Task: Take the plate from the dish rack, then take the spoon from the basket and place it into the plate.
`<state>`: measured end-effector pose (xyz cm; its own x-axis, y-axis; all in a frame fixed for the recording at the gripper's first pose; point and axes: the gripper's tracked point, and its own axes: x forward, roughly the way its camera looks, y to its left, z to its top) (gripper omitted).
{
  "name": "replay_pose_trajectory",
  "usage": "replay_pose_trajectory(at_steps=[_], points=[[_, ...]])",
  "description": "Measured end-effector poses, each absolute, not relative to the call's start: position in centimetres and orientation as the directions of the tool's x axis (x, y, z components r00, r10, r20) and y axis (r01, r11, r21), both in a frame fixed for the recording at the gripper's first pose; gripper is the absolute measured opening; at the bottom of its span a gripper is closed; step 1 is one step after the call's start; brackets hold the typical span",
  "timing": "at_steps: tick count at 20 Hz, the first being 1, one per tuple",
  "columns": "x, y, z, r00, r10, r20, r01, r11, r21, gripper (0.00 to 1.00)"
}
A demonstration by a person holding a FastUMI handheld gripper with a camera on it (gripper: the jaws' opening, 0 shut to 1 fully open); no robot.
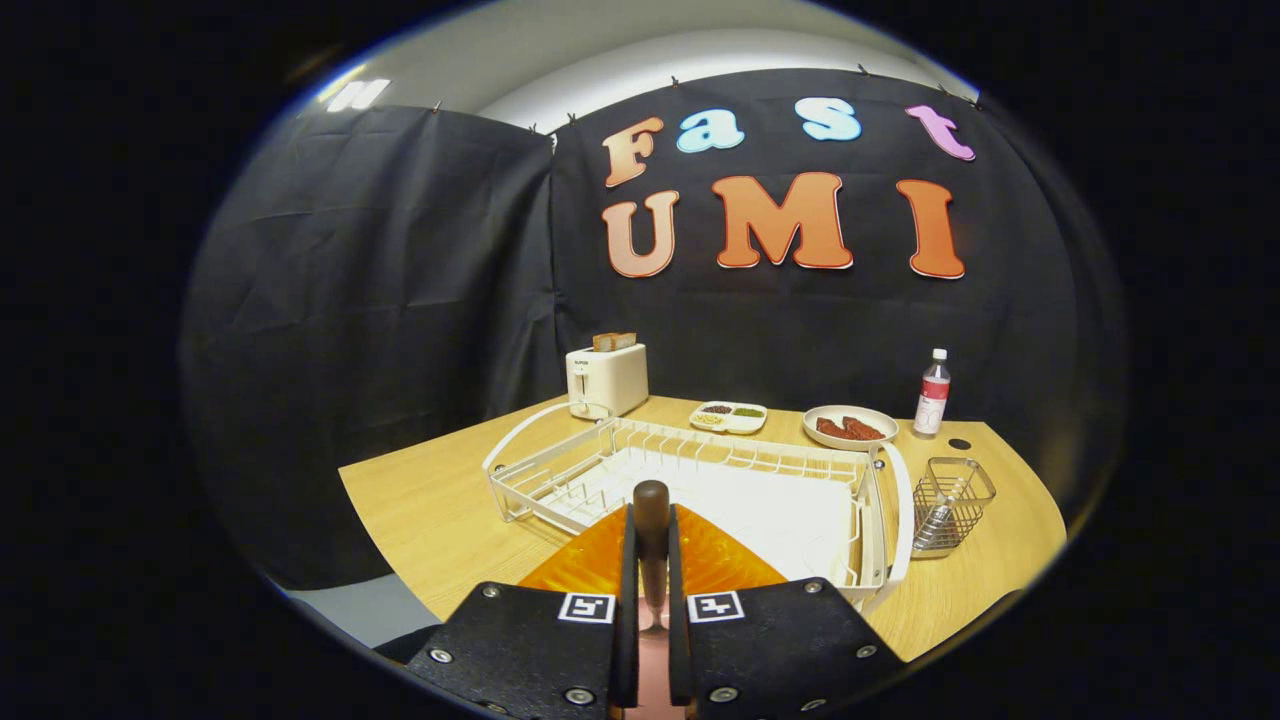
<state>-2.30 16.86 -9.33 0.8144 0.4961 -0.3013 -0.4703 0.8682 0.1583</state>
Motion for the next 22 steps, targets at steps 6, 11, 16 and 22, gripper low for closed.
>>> replay_pose_trajectory(at_steps=[6,11,16,22], points=[[-4.1,14.7,-9.7,0.792,0.536,-0.294,-0.517,0.844,0.144,0.12],[-5.2,12.5,-11.1,0.781,0.541,-0.313,-0.518,0.840,0.160,0.12],[-5.5,11.2,-12.8,0.775,0.526,-0.349,-0.498,0.849,0.175,0.12],[-5.5,10.4,-13.8,0.787,0.494,-0.370,-0.487,0.865,0.119,0.25]])
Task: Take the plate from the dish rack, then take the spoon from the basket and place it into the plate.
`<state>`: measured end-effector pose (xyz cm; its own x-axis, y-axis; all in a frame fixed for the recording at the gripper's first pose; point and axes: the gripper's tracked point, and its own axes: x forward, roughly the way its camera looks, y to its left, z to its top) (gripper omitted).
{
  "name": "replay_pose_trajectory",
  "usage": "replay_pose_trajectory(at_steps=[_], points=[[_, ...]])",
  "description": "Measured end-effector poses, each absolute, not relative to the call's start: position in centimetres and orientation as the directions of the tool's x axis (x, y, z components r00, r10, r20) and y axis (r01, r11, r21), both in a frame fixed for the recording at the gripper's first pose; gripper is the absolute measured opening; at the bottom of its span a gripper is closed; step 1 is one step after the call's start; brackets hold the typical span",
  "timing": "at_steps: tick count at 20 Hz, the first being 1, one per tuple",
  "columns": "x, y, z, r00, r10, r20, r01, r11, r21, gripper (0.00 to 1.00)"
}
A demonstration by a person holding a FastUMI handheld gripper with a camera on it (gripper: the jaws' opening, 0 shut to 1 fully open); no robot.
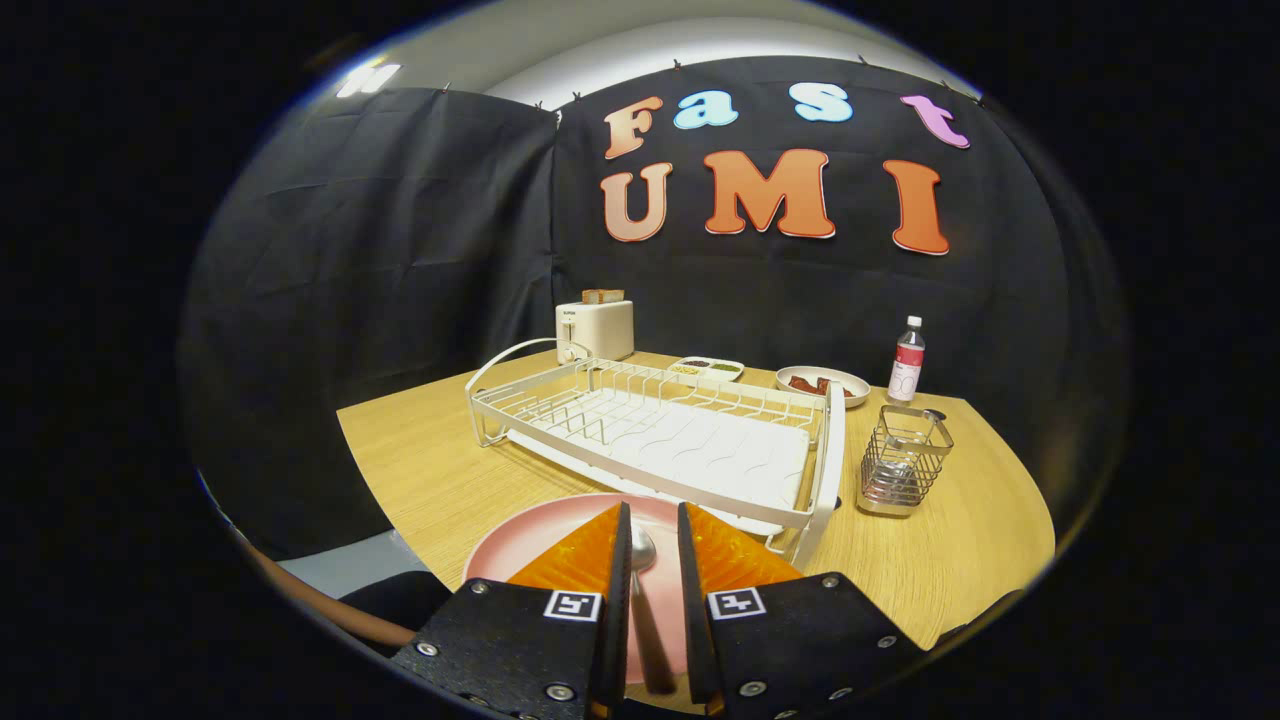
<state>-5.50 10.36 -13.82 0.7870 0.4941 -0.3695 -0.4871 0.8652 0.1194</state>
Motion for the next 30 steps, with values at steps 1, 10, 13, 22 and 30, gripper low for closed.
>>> replay_pose_trajectory(at_steps=[1,10,13,22,30], points=[[-5.2,10.2,-13.5,0.792,0.492,-0.362,-0.485,0.867,0.117,0.26],[-2.2,7.8,-7.0,0.907,0.372,-0.198,-0.360,0.928,0.091,0.53],[-1.8,7.6,-5.1,0.929,0.340,-0.145,-0.328,0.939,0.101,0.63],[-1.8,4.9,0.2,0.977,0.214,0.010,-0.214,0.969,0.121,0.81],[-2.6,3.1,1.8,0.986,0.143,0.082,-0.148,0.987,0.067,0.84]])
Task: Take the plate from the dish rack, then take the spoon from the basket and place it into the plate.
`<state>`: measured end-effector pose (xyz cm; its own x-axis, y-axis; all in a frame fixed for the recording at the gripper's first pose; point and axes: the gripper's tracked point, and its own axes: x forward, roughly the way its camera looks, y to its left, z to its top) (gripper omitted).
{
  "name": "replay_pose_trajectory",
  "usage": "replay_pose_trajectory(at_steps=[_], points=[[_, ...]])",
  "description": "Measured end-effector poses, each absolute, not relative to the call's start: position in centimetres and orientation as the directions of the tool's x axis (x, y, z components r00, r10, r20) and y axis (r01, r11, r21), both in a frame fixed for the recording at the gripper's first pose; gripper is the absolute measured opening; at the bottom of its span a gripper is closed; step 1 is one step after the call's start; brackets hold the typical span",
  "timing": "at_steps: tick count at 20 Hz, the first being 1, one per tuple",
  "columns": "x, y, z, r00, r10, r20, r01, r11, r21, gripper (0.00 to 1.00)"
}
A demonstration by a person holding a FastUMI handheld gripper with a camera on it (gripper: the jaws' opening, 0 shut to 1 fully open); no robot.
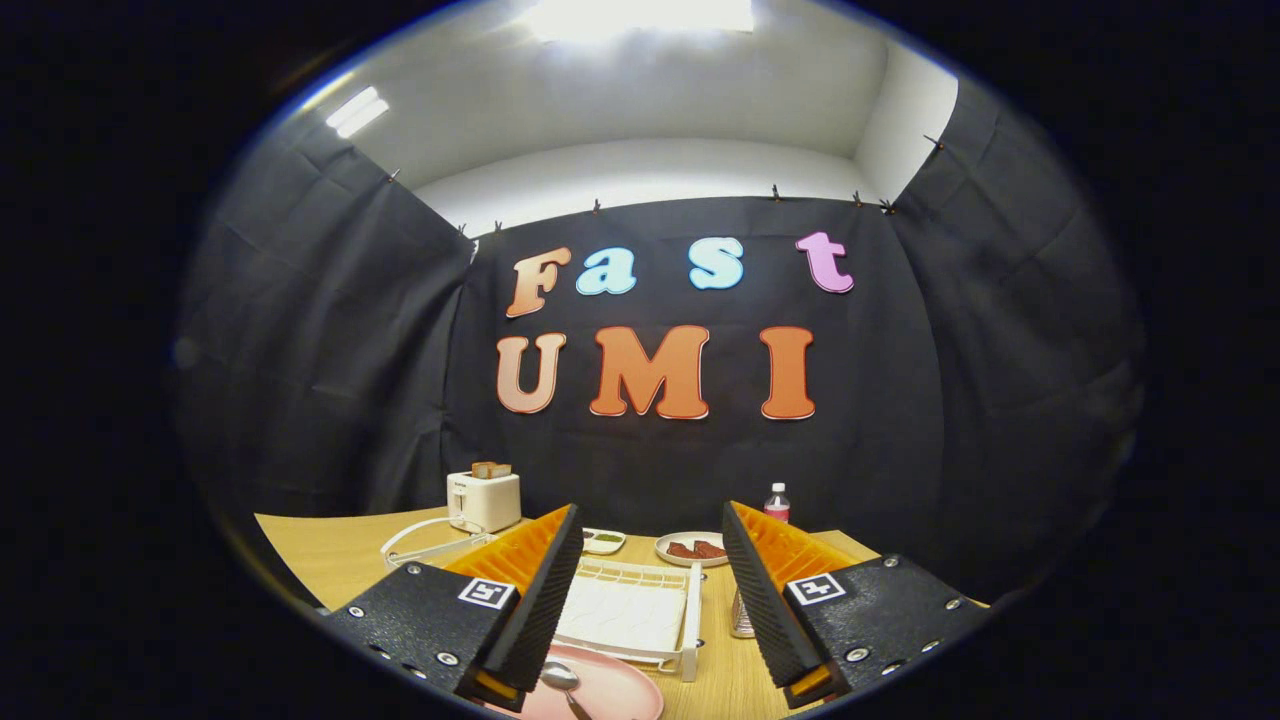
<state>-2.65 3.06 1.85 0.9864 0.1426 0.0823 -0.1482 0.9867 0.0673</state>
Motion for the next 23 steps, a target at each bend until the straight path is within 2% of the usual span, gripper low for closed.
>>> replay_pose_trajectory(at_steps=[9,23], points=[[-3.3,2.9,3.2,0.981,0.133,0.144,-0.142,0.989,0.049,0.84],[-3.6,3.7,2.9,0.979,0.150,0.139,-0.157,0.987,0.040,0.84]])
